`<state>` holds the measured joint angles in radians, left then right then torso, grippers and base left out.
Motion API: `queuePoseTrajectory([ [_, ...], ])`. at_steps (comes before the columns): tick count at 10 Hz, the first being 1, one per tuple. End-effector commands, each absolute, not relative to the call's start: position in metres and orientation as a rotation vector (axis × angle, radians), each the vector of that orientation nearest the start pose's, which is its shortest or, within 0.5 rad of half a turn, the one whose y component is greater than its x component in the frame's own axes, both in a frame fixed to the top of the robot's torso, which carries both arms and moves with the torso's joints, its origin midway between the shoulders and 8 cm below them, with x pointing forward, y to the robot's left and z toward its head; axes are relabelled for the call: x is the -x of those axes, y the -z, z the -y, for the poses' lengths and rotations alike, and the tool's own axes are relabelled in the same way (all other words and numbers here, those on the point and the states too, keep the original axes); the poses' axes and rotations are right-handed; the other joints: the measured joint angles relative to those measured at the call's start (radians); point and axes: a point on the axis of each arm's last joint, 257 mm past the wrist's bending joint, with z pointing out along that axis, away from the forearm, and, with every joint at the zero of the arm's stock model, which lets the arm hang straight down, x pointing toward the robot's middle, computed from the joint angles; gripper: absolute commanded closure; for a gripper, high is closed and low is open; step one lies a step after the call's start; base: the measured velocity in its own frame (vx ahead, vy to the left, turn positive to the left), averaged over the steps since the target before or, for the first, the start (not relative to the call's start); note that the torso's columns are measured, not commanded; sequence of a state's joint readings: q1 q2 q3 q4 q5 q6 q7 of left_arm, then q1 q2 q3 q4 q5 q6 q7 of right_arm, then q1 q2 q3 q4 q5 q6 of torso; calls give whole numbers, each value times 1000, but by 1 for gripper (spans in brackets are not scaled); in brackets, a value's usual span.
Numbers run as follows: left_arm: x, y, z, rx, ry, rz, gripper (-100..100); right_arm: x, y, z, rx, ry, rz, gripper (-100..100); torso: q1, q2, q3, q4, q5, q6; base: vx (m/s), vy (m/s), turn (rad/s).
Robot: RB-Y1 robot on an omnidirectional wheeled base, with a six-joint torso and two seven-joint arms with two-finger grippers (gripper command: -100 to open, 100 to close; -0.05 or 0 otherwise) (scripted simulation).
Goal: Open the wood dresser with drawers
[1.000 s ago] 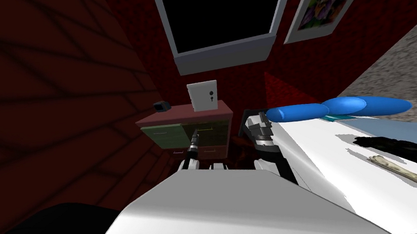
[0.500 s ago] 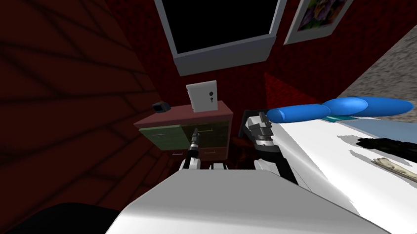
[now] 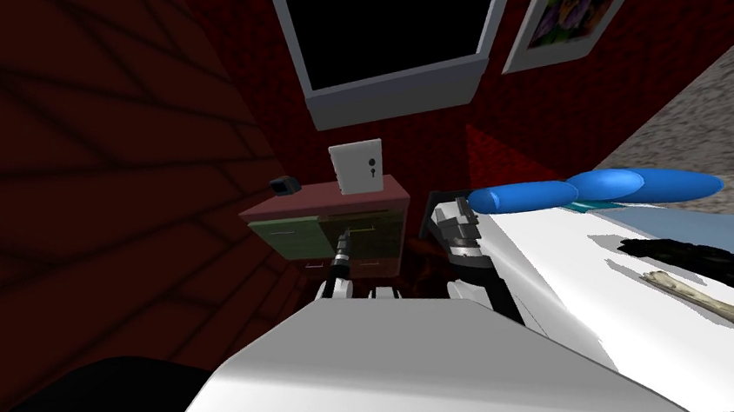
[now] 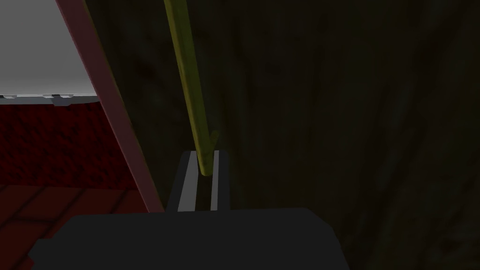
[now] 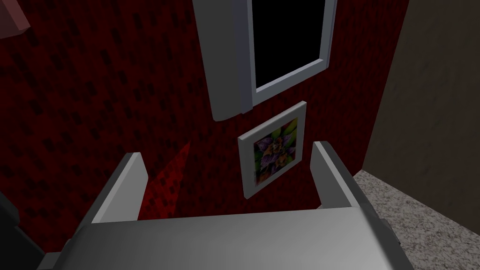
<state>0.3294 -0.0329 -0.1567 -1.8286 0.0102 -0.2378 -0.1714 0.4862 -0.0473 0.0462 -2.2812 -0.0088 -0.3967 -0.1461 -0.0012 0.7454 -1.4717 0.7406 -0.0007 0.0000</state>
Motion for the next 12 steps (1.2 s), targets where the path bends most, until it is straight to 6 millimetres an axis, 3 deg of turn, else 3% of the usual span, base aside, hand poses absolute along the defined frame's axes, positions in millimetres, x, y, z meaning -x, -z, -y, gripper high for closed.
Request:
queuePoseTrajectory([
  [1,-448,178,-190,989,1230,-1113,100,-364,-8,261,-772,-1470,-671,0,-1,-1,-1,1,-1,0,-221,13,3],
  [3,-445,185,-189,1000,1225,-1127,100,-364,-8,261,-772,-1470,-671,0,0,-7,-4,2,-1,-1,-136,4,0],
  [6,-440,178,-188,990,1232,-1118,100,-364,-8,261,-772,-1470,-671,0,1,-2,-1,1,-1,-1,-209,-5,13],
  [7,-441,186,-189,1002,1225,-1130,100,-364,-8,261,-772,-1470,-671,0,0,-2,-2,2,-1,0,-97,-5,0],
  [8,-437,185,-187,1007,1223,-1140,-100,-364,-8,261,-772,-1470,-671,0,0,-9,-5,1,-1,0,-9,2,13],
  [12,-425,163,-180,1002,1231,-1146,-100,-364,-8,261,-772,-1470,-671,0,2,-9,-6,-2,1,0,40,8,25],
])
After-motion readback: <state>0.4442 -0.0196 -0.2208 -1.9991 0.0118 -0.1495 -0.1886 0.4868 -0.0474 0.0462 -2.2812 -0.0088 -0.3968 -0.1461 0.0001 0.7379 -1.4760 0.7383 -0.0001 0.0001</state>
